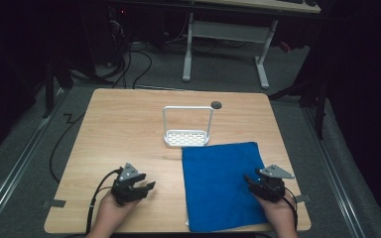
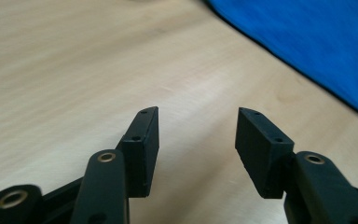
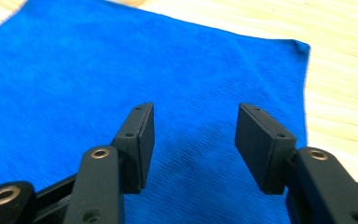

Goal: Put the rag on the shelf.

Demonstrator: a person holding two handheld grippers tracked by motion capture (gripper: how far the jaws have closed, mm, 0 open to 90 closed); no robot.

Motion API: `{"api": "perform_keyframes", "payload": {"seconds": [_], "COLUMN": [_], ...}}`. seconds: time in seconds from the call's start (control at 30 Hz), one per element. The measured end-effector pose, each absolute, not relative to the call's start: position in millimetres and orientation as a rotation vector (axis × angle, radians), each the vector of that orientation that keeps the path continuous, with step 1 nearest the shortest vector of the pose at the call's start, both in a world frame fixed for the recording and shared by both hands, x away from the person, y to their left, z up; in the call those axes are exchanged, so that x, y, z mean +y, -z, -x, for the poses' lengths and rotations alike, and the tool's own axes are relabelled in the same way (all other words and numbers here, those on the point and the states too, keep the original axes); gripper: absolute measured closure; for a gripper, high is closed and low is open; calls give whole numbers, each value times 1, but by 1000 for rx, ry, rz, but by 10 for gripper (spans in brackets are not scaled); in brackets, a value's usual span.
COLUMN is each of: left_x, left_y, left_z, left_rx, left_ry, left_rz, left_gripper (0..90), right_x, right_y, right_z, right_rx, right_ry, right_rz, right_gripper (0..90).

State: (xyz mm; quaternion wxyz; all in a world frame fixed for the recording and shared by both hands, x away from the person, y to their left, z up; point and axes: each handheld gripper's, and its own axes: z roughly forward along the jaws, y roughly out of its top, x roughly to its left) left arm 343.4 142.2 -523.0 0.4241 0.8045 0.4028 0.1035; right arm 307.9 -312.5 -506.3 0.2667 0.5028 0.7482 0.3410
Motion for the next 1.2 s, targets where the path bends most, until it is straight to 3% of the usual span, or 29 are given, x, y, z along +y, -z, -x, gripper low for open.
{"api": "perform_keyframes", "payload": {"seconds": [0.37,0.43,0.53,0.57,0.63,0.77,0.83,1.0,1.2], "left_x": [144,139,118,118,90,56,28,-2,-2], "left_y": [528,526,521,521,517,516,515,522,528], "left_z": [-350,-348,-346,-346,-346,-343,-339,-339,-338], "left_rx": [1039,1018,971,971,901,832,766,718,701], "left_ry": [-235,-228,-183,-183,-153,-124,-105,-130,-163], "left_rz": [-1972,-1965,-1969,-1969,-2014,-2051,-2072,-2157,-2211], "left_gripper": [503,574,769,831,881,900,900,900,900], "right_x": [-313,-315,-318,-318,-322,-326,-331,-334,-334], "right_y": [508,508,505,505,501,499,498,497,497], "right_z": [-311,-311,-309,-309,-308,-307,-306,-305,-304], "right_rx": [2007,1996,1983,1983,1965,1958,1968,1974,1977], "right_ry": [-960,-962,-965,-965,-986,-985,-994,-1007,-1004], "right_rz": [-1396,-1396,-1422,-1422,-1418,-1409,-1425,-1425,-1403], "right_gripper": [503,531,651,651,729,806,900,900,900]}}
